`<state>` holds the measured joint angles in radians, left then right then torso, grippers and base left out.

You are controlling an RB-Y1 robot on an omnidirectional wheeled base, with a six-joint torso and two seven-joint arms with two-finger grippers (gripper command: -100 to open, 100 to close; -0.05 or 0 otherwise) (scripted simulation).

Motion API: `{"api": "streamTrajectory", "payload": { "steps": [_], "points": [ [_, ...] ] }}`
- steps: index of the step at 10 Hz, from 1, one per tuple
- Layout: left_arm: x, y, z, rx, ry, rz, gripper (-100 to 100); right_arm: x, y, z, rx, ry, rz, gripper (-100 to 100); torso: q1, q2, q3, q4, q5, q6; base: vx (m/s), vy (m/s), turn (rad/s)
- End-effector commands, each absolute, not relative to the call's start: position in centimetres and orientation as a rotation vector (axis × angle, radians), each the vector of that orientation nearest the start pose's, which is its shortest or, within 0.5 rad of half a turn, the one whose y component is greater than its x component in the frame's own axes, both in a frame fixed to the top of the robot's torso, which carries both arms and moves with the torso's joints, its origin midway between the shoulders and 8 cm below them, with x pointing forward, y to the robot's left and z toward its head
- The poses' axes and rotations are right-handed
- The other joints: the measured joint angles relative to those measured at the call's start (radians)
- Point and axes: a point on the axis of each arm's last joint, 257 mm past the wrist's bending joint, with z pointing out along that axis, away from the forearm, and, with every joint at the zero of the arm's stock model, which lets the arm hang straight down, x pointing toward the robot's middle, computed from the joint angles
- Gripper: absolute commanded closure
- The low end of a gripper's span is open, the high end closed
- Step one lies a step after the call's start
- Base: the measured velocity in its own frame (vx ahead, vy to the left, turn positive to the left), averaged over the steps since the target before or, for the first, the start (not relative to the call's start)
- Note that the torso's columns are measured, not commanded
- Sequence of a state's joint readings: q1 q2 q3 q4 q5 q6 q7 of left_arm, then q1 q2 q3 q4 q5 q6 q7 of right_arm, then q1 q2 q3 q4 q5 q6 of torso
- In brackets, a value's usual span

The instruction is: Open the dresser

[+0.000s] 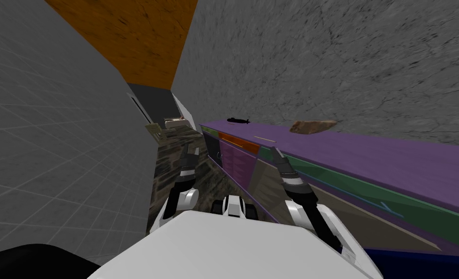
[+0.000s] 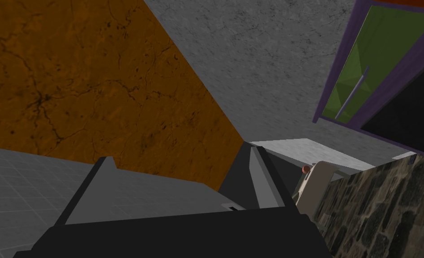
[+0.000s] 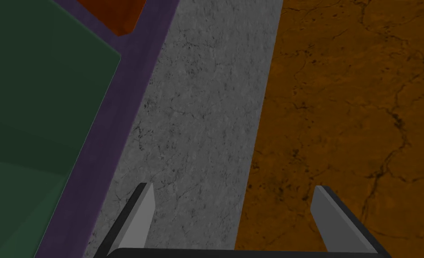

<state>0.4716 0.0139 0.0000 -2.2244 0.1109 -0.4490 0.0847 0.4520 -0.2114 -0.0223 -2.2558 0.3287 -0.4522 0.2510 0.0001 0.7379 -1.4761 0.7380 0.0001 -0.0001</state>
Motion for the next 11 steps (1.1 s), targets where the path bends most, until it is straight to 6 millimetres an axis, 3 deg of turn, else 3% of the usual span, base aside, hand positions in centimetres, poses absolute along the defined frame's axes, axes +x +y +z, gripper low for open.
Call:
{"api": "streamTrajectory", "payload": {
  "steps": [1, 11],
  "points": [
    [36.3, 29.1, -0.1, -0.819, 0.581, -1.440, 0, 37.0, -22.8, 0.1, 0.107, 0.994, 0.732, -100, 0.000, -0.001, 0.000, 0.000, 0.000, 0.000, 0.019, 0.061, -0.018],
    [36.3, 29.1, -0.1, -0.819, 0.581, -1.440, 0, 39.5, -22.5, -2.8, -0.225, 1.080, 0.275, -100, 0.001, 0.000, 0.000, 0.000, 0.000, 0.000, 0.016, 0.069, -0.026]
  ]
}}
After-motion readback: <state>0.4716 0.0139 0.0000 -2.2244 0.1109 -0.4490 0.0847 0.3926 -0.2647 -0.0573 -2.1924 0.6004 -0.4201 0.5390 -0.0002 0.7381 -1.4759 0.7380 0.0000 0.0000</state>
